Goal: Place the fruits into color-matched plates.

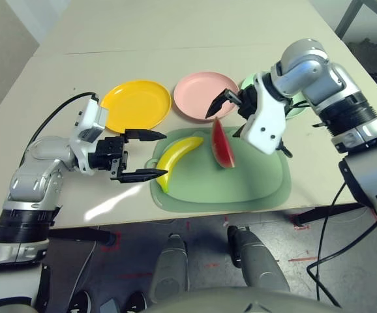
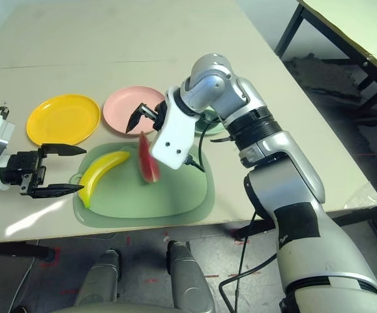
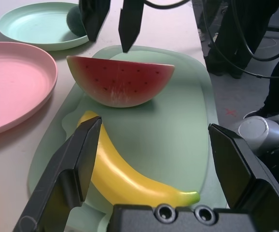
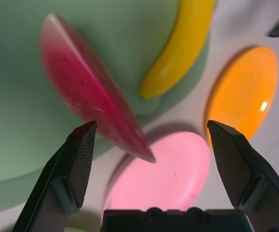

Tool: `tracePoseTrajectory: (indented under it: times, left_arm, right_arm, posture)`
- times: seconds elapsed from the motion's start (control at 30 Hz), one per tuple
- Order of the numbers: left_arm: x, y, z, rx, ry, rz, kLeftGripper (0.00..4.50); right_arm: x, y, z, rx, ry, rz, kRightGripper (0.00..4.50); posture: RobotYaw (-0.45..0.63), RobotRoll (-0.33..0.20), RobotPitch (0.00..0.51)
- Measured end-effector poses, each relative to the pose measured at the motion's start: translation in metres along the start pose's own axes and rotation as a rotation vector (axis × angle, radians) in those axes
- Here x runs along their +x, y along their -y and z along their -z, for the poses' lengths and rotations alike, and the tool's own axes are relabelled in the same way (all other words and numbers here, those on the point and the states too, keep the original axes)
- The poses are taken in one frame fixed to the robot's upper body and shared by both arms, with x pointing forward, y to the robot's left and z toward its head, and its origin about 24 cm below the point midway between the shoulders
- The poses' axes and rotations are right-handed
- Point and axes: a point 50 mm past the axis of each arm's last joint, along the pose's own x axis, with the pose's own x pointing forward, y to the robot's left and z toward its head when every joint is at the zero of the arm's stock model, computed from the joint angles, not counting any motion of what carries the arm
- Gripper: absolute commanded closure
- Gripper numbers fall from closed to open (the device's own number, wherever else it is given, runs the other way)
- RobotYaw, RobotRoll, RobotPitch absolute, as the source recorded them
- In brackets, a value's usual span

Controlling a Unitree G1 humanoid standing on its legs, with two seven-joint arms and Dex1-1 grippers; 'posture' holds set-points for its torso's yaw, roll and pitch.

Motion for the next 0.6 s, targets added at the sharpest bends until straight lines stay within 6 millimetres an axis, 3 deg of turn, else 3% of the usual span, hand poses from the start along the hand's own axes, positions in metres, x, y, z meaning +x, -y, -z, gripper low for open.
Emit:
tracePoseTrajectory:
  times: [0.37, 0.6]
  left_arm:
    - [-0.001, 0.002, 0.001, -0.001, -0.002, -0.010, 0.00]
    - [-0.003, 0.004, 0.000, 0.004, -0.006, -0.019, 0.00]
  right_arm:
    - [0.034, -0.022, 0.004, 0.030, 0.032, -0.107, 0.02]
    - [0.039, -0.032, 0.008, 0.047, 0.022, -0.144, 0.02]
  posture:
    - [-0.02, 0.000, 0.215]
    - [-0.01, 0.000, 0.219]
